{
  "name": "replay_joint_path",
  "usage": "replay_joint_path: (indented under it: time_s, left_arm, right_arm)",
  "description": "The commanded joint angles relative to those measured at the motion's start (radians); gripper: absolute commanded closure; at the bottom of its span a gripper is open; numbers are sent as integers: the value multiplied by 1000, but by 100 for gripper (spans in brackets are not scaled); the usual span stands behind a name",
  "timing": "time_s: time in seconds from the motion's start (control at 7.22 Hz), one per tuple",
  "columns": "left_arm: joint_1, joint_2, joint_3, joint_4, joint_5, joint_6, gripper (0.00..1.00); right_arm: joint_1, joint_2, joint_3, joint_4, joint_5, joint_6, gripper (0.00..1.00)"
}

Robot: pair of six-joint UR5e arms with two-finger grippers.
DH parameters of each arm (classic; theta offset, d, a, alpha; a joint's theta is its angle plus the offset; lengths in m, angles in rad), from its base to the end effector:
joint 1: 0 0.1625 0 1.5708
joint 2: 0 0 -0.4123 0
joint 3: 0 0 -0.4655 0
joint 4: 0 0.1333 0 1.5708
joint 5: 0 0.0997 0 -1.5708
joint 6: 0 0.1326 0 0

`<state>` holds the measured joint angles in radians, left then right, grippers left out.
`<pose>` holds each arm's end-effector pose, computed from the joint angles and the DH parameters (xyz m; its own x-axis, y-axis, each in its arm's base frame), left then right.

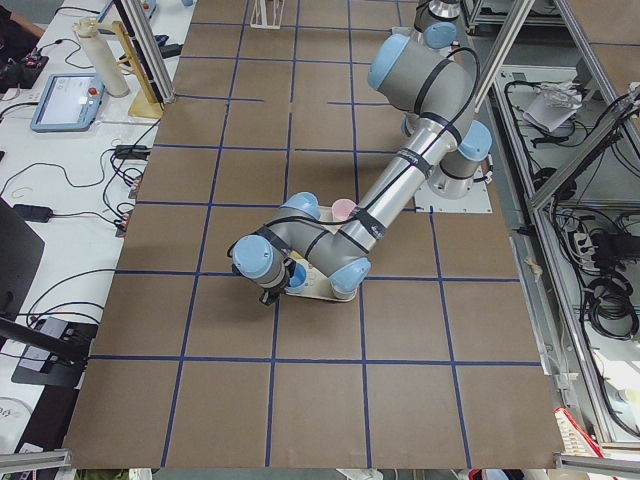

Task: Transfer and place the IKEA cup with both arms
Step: 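Lower the cup onto the tray corner with the left gripper, then open the left gripper and withdraw it from the cup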

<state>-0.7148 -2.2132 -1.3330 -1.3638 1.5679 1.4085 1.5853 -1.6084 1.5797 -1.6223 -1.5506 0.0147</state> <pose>0.4763 -0.5904 0.1598 -0.8366 0.5122 0.1942 0.5268 0.8495 0.0289 0.1441 -0.5578 0.4637 -0.9998 -0.0015 -0.0213 0.0002 0.9968 -0.0798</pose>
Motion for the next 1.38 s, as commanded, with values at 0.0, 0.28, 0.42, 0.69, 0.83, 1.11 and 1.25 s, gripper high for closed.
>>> replay_joint_path:
  time_s: [0.0, 0.28, 0.42, 0.69, 0.83, 1.11, 1.25]
  left_arm:
    - [-3, 24, 5, -11, 1, -9, 8]
    - [-26, 99, 23, -102, -12, -95, 8]
    - [-88, 171, 26, -169, -25, -206, 8]
    - [-280, 336, 34, -344, -19, -517, 8]
    - [-373, 398, 23, -395, -12, -642, 8]
    - [-521, 507, -3, -455, -12, -896, 8]
    - [-591, 570, -41, -455, -14, -999, 8]
  right_arm:
    - [1, -4, -6, 44, 0, -4, 0]
    - [1, -11, -7, 65, -3, -4, 0]
    - [1, -11, -7, 65, -3, -4, 0]
    - [1, -11, -7, 67, -2, -4, 0]
    - [1, -11, -7, 67, 0, -4, 0]
    - [1, -11, -7, 67, 1, -4, 0]
    - [1, -11, -7, 67, 3, -4, 0]
